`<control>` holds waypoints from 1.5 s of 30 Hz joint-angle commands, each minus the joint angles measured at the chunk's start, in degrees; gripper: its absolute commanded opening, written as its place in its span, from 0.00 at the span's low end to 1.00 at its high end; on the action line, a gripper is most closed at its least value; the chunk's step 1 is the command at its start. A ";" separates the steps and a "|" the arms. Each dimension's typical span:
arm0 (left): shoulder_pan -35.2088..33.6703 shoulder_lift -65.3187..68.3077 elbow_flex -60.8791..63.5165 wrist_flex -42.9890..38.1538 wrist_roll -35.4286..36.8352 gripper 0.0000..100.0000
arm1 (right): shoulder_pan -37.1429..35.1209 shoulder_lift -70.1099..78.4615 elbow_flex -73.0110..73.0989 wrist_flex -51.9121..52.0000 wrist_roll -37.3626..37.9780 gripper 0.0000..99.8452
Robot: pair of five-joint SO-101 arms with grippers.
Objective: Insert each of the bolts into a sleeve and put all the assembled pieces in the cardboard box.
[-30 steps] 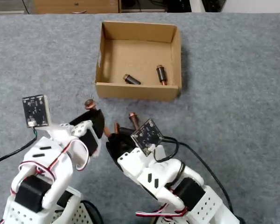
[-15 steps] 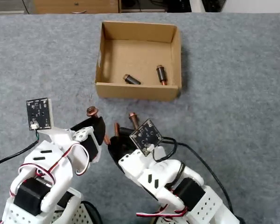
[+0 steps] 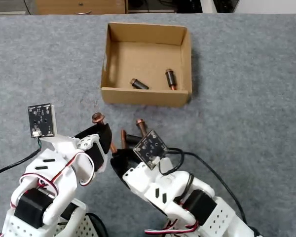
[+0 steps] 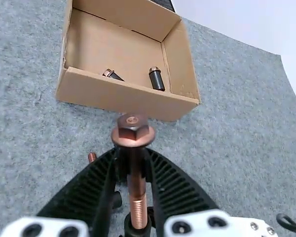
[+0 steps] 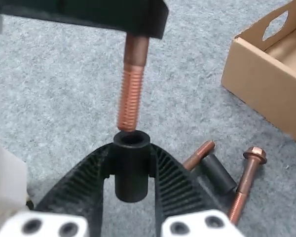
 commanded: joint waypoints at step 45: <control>7.38 -0.22 -2.37 9.93 2.37 0.02 | -1.80 -4.70 -6.99 9.49 6.15 0.00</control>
